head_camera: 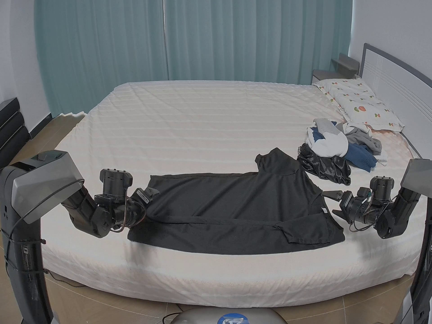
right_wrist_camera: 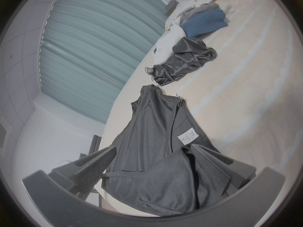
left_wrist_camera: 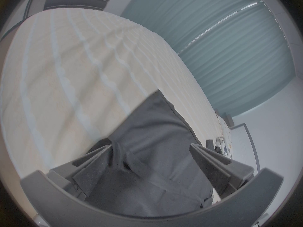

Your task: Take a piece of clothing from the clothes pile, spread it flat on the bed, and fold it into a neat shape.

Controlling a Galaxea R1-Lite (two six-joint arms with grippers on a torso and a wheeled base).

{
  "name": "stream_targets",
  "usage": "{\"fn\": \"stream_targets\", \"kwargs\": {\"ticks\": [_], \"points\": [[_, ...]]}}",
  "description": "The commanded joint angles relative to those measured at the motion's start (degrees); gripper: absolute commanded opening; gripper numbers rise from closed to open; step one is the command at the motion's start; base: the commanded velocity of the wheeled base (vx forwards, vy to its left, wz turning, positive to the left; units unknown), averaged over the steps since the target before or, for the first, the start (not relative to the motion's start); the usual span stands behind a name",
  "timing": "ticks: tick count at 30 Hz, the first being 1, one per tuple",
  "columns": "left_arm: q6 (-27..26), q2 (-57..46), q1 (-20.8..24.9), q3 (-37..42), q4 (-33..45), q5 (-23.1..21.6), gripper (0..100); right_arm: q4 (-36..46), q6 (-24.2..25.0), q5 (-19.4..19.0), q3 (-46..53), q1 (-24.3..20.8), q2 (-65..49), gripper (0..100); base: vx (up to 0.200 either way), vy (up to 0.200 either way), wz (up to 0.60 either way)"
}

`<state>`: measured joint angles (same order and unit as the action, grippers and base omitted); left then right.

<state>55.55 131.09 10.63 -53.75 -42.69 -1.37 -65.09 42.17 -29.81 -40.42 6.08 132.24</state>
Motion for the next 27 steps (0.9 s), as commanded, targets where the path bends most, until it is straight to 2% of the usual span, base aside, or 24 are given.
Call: {"fn": "stream_targets", "kwargs": {"ticks": [1,7,13,15,16,18,27], "points": [[0.6,-0.5,4.0,-0.4,0.0,0.0,100,-2.3,3.2,0.0,-1.6,-0.2,3.7,100,0.000,0.000,0.00],[1.4,1.8,8.4,-1.4,-0.2,0.8,100,-4.8,5.9,0.1,-2.2,-0.2,5.8,100,0.000,0.000,0.00],[1.0,1.5,9.1,-0.6,-0.2,1.7,100,-5.1,5.9,0.1,-1.4,-0.3,3.3,100,0.000,0.000,0.00],[0.9,1.4,9.0,-0.6,-0.5,2.9,100,-5.2,5.9,0.1,-1.2,-0.3,2.9,100,0.000,0.000,0.00],[0.6,1.6,8.7,-1.3,-0.9,7.1,100,-5.8,5.9,0.2,-0.5,-0.5,2.8,100,0.000,0.000,0.00],[0.0,2.1,8.2,-2.1,-1.3,10.9,100,-6.5,5.9,0.2,-0.1,-0.8,2.7,100,0.000,0.000,0.00],[-1.2,2.9,3.4,-2.2,-1.3,12.0,100,-8.6,5.8,0.3,1.0,-0.8,2.4,100,0.000,0.000,0.00]]}}
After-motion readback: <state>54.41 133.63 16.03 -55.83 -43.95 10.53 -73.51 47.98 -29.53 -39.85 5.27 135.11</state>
